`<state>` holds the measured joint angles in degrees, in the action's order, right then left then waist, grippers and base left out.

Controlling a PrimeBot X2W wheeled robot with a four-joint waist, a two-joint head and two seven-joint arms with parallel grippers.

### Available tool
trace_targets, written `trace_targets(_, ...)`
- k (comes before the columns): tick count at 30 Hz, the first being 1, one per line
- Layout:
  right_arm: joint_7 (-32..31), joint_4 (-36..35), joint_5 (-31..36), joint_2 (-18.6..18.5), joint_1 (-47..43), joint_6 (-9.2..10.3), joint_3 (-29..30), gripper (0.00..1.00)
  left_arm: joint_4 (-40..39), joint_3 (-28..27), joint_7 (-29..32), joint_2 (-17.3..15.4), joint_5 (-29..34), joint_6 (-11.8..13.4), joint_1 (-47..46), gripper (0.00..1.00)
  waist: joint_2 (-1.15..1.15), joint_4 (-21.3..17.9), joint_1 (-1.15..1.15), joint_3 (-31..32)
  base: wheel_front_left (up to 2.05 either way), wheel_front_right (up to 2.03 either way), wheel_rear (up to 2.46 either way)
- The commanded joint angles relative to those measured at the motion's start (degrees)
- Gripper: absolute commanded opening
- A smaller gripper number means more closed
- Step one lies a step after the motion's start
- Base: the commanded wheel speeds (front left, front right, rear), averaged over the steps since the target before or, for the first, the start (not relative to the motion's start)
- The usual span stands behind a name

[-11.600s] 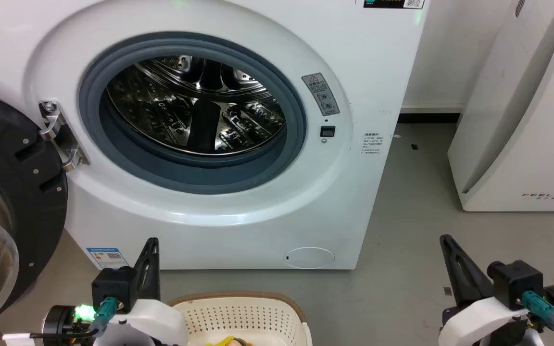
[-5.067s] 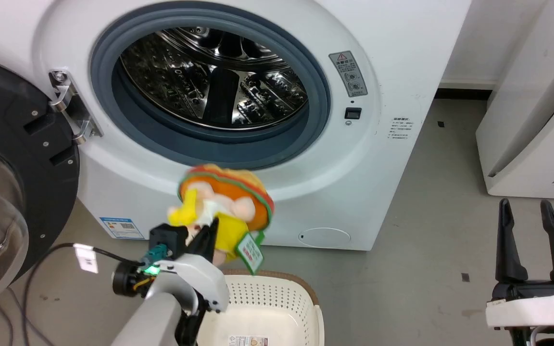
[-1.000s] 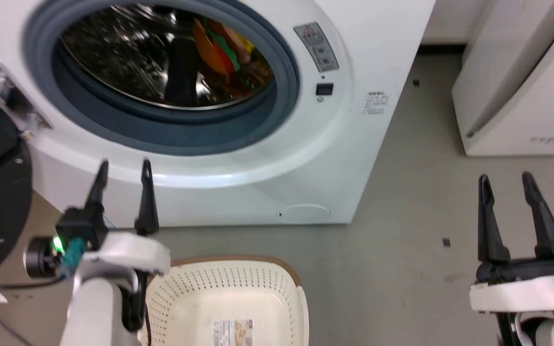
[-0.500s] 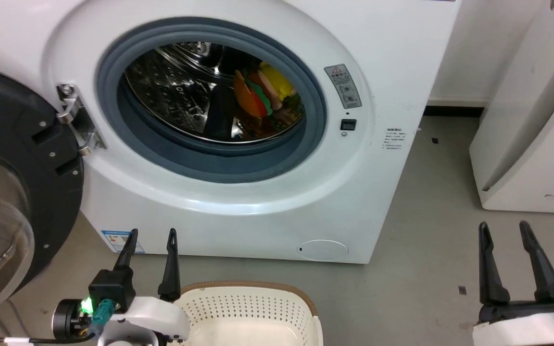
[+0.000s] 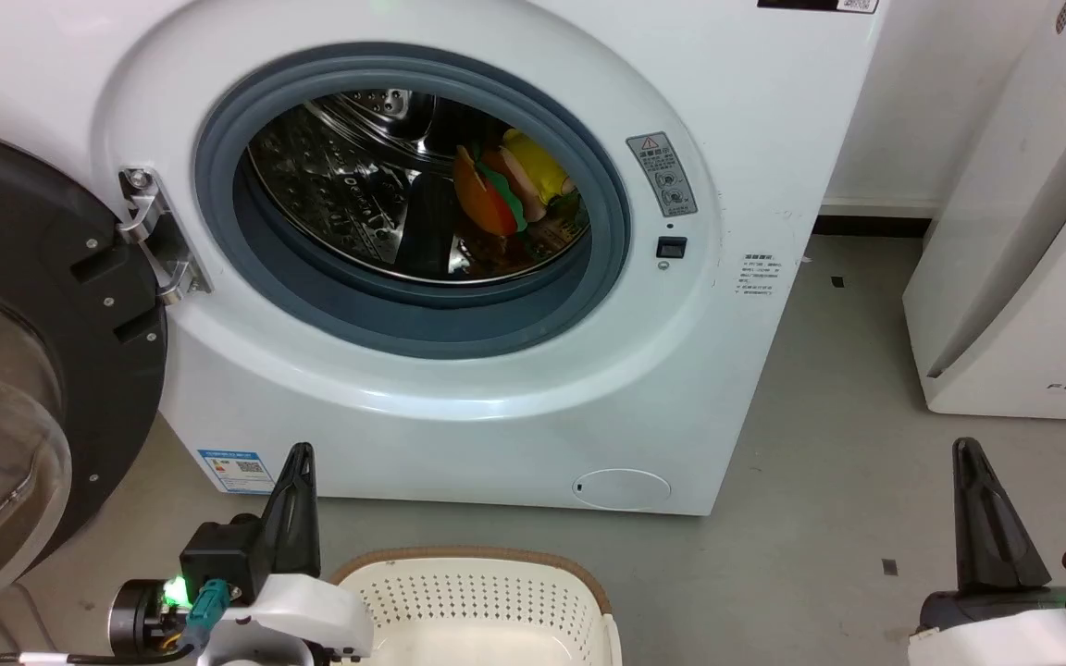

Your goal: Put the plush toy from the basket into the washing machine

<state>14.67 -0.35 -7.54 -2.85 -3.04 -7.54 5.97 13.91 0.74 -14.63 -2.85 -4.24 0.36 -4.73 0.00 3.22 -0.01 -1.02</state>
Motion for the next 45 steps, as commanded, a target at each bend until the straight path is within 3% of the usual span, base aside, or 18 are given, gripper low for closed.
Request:
trace_targets(1, -0.3, 0.0, 0.2, 0.0, 0.1, 0.0, -0.1, 0.0, -0.4, -0.1, 0.3, 0.0, 0.1, 0.0, 0.1, 0.0, 0.0, 0.0, 0.01, 0.0, 0.0, 0.0, 0.0)
trace_targets(45, -5.9, 0.1, 3.0, 0.0, 1.2, 0.02, -2.4, 0.0, -5.6, -0.3, 5.9, 0.0, 1.7, -0.1, 1.9, 0.0, 0.0, -1.3, 0.01, 0.4, 0.0, 0.0, 0.0)
